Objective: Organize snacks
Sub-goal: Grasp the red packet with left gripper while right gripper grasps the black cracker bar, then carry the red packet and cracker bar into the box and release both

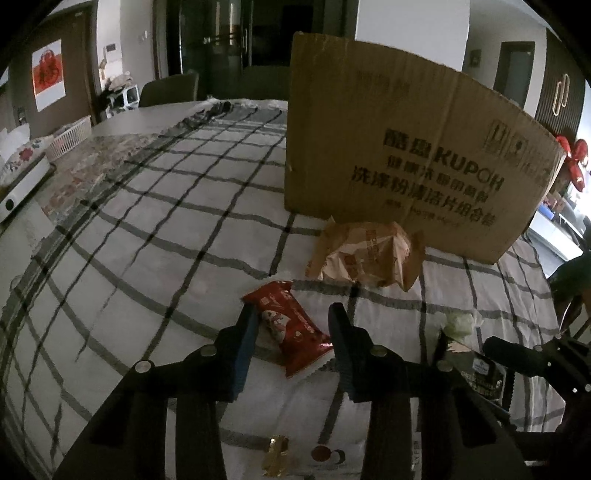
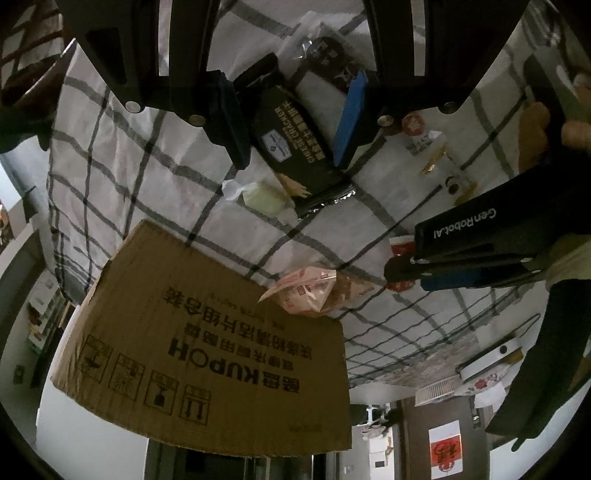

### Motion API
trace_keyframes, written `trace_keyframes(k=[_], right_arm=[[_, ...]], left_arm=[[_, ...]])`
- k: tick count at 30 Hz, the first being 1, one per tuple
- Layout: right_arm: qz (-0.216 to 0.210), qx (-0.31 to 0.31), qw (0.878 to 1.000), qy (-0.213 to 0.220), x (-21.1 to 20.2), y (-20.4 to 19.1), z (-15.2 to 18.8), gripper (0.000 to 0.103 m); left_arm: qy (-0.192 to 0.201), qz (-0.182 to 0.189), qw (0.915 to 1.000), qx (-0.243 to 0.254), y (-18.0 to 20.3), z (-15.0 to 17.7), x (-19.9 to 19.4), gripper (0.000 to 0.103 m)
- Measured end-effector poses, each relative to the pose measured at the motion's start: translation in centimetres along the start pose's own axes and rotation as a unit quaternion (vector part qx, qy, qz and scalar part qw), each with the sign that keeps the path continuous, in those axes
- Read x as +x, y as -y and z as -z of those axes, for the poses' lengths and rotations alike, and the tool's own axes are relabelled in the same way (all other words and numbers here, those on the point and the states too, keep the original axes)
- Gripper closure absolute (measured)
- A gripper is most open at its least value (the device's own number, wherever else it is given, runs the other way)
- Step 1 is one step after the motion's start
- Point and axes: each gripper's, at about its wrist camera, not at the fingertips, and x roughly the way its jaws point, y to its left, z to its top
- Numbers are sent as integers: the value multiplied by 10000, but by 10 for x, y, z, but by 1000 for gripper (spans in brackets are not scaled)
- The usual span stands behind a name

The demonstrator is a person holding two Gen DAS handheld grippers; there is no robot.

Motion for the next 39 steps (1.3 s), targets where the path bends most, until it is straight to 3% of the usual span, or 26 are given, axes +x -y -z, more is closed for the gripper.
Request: trace_keyframes(k=[7, 13, 22, 39], right_arm=[[-135, -7, 9999, -12, 4, 1, 0, 60], [87, -204, 9997, 100, 0, -5, 0, 66], [338, -169, 9985, 391, -22, -3, -4, 66], [606, 522, 9880, 1321, -82, -9, -28, 67]], left_arm=[[8, 36, 10000, 35, -1, 0, 4, 73], [50, 54, 9998, 180, 0, 3, -2, 80], [192, 212, 9988, 394, 4, 5, -18, 80], [798, 715, 9903, 884, 11, -11, -84, 81]])
